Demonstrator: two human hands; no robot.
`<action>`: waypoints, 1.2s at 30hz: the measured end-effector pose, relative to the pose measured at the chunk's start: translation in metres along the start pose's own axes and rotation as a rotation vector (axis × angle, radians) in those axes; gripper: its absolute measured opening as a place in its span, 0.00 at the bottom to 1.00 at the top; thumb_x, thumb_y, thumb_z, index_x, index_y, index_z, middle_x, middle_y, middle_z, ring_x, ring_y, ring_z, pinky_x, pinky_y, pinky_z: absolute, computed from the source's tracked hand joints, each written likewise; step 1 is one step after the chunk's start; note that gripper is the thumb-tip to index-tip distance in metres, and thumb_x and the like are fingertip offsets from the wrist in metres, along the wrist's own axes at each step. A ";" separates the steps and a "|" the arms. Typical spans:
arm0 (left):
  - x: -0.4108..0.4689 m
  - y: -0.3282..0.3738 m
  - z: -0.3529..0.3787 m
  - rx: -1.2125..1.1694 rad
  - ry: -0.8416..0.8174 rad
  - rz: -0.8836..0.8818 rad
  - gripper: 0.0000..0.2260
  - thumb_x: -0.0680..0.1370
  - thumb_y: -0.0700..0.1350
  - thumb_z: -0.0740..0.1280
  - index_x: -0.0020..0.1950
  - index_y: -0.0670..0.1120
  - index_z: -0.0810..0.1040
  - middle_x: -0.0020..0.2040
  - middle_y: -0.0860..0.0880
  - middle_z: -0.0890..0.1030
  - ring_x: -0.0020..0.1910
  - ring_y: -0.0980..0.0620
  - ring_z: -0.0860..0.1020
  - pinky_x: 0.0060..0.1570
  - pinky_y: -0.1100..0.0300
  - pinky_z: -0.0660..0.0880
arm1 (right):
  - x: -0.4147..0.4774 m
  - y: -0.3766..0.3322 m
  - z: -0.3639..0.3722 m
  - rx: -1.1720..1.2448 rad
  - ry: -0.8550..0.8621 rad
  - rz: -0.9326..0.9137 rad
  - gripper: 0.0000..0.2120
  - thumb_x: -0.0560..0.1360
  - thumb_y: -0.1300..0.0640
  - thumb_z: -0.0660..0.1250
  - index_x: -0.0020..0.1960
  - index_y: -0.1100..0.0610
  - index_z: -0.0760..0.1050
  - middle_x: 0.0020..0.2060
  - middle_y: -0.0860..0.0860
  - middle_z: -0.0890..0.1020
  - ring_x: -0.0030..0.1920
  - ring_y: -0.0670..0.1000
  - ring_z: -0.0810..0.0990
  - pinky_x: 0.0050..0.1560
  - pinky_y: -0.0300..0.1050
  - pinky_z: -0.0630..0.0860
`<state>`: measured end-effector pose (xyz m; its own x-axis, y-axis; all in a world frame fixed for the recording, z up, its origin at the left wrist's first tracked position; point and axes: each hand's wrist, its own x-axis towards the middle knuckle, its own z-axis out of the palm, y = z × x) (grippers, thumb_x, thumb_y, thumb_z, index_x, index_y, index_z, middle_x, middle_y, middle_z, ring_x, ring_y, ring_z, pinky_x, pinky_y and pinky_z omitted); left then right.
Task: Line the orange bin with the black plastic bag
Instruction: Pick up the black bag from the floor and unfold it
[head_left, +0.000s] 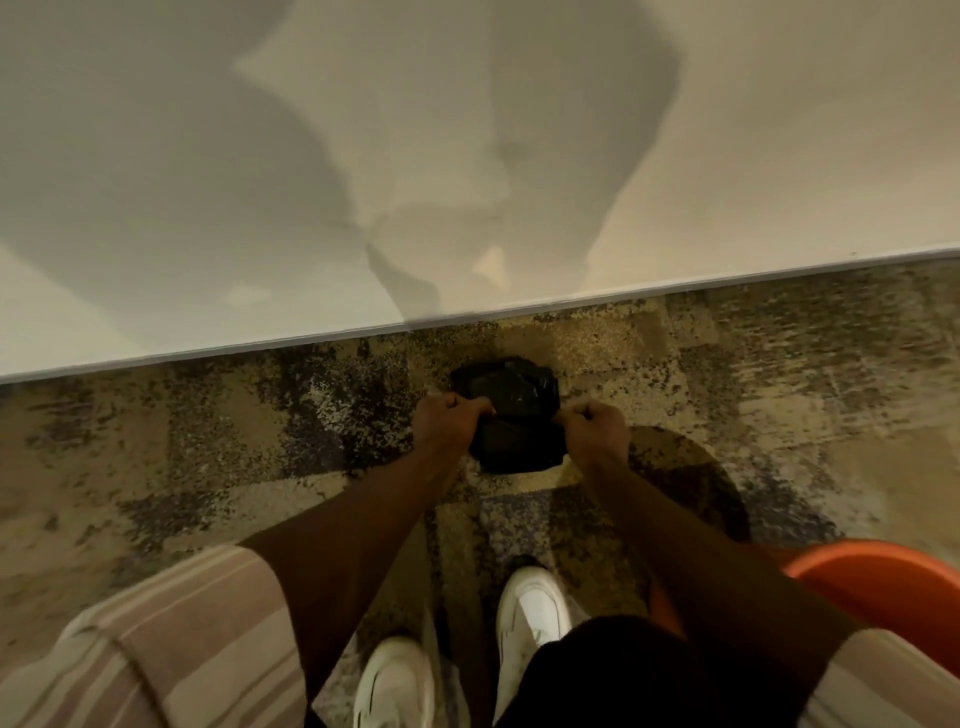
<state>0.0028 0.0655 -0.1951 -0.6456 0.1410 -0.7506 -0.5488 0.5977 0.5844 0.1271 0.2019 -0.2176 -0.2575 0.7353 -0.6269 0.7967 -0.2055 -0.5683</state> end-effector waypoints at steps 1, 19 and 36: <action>-0.013 0.008 -0.004 -0.053 -0.019 -0.028 0.12 0.73 0.39 0.77 0.34 0.42 0.77 0.38 0.42 0.80 0.39 0.44 0.80 0.37 0.54 0.78 | -0.011 -0.005 -0.008 0.051 -0.015 0.012 0.09 0.79 0.60 0.71 0.40 0.58 0.80 0.37 0.54 0.83 0.42 0.57 0.84 0.42 0.49 0.81; -0.298 0.147 -0.101 -0.095 -0.003 -0.048 0.12 0.70 0.41 0.83 0.46 0.46 0.82 0.47 0.47 0.86 0.47 0.49 0.86 0.45 0.52 0.86 | -0.295 -0.134 -0.181 0.482 -0.158 -0.131 0.29 0.73 0.62 0.79 0.70 0.52 0.72 0.60 0.45 0.82 0.59 0.46 0.83 0.45 0.35 0.83; -0.515 0.250 -0.216 -0.029 -0.010 0.213 0.21 0.76 0.60 0.75 0.30 0.48 0.77 0.27 0.51 0.75 0.30 0.50 0.75 0.34 0.56 0.73 | -0.495 -0.245 -0.302 -0.012 -0.012 -0.458 0.15 0.80 0.43 0.69 0.38 0.50 0.78 0.30 0.49 0.83 0.31 0.48 0.82 0.32 0.48 0.77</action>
<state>0.0836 -0.0285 0.4044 -0.7436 0.2694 -0.6120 -0.4157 0.5305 0.7387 0.2244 0.0830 0.3934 -0.5910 0.7409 -0.3191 0.6059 0.1464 -0.7820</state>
